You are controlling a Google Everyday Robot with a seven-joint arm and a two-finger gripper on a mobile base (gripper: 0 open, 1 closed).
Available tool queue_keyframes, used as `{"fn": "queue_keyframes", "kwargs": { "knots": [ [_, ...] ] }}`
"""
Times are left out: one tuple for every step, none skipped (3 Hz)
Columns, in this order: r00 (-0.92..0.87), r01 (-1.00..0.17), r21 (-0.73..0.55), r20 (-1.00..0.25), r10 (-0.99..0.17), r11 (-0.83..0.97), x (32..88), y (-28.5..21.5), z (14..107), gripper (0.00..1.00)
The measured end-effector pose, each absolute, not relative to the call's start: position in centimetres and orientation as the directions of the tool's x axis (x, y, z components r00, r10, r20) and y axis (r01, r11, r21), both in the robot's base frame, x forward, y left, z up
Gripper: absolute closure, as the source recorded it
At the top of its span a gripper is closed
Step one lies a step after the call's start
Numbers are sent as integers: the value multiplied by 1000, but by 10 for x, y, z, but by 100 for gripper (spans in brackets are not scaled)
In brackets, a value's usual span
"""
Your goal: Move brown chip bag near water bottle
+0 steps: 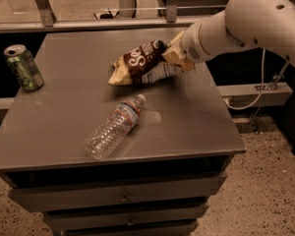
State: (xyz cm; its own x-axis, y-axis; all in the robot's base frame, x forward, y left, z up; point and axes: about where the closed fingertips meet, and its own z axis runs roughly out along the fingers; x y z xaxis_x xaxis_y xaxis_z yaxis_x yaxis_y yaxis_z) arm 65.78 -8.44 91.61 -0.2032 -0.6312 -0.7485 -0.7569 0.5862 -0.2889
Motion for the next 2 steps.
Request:
{"fn": "queue_keyframes", "kwargs": {
  "knots": [
    [-225,-755,-281,-739,-635,593,647,-87,911,100],
    [-245,-764,-266,-724,-645,588,638,-88,903,82]
  ]
}}
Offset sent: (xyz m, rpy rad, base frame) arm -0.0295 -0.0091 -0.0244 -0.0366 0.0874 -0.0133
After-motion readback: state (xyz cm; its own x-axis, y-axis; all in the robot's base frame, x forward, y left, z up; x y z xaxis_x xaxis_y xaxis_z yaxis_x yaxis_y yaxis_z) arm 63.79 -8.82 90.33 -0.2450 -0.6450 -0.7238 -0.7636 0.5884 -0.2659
